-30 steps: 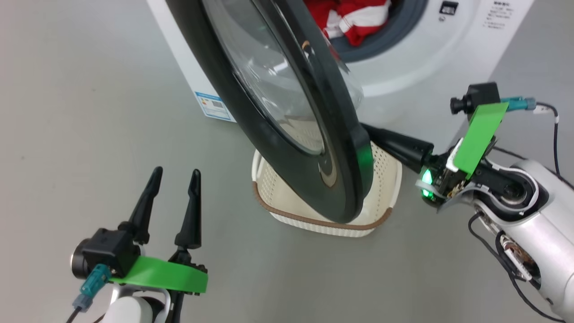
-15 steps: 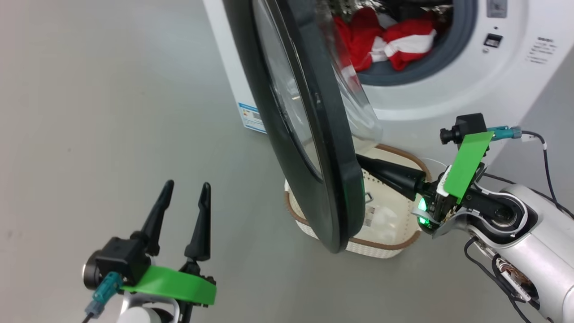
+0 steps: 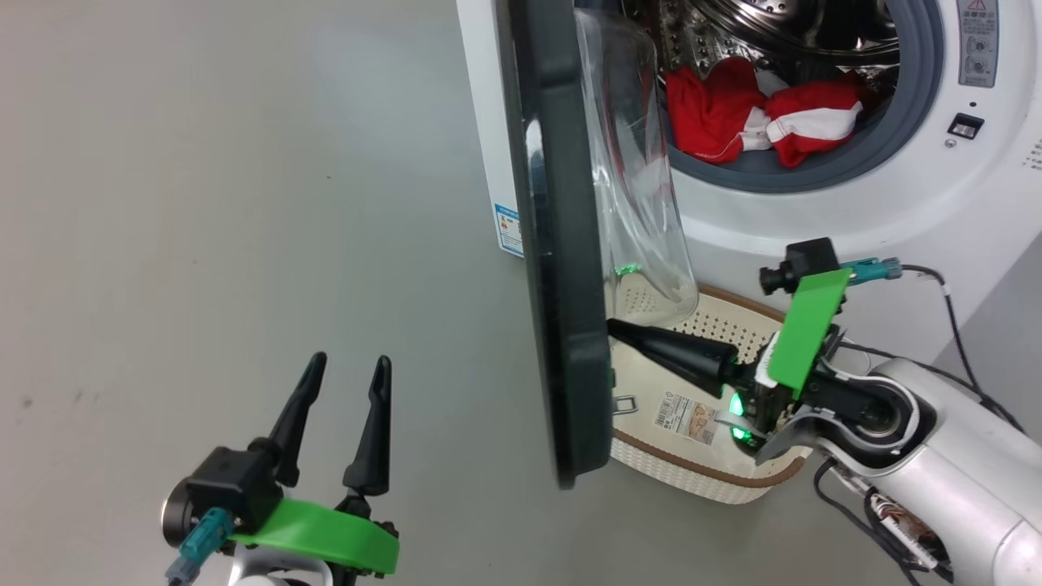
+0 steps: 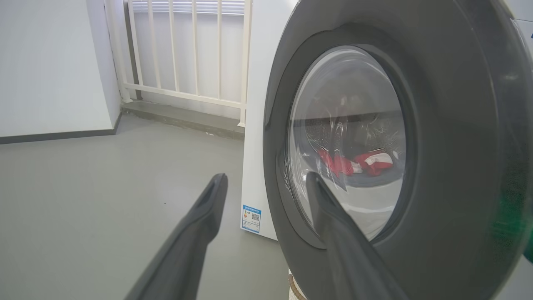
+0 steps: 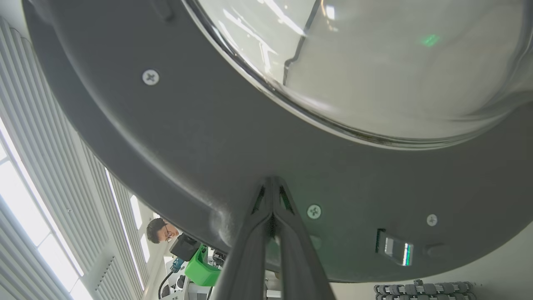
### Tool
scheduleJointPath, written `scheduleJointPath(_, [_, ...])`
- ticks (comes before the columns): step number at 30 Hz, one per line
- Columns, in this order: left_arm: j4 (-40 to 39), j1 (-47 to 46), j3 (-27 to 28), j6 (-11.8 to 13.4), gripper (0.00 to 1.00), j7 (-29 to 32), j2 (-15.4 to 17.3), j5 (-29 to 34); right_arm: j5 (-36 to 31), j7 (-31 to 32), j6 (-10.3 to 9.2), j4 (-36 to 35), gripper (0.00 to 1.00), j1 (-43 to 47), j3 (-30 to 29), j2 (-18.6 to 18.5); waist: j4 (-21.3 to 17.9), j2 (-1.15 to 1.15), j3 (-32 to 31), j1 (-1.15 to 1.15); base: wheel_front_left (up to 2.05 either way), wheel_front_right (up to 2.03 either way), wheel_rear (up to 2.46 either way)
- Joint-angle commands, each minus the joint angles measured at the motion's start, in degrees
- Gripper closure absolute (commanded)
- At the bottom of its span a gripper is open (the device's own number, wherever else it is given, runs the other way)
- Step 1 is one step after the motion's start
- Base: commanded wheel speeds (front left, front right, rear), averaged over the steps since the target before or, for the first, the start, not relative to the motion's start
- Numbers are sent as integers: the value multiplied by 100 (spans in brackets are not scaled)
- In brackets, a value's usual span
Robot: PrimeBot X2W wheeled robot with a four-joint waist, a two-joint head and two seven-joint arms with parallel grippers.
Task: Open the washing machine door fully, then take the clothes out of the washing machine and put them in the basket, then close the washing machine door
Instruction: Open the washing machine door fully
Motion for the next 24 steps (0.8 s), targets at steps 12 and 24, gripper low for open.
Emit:
scheduleJointPath(12, [-400,164,301,188,0,-48,155,-99,88,194,31,173,100,-352,374,504,108,0,71,0,0,0,0])
scheduleJointPath(24, [-600,296,352,308,0,-73,184,-161,-9,432,31,514,100,-637,414,842,148,0,168,0,0,0,0])
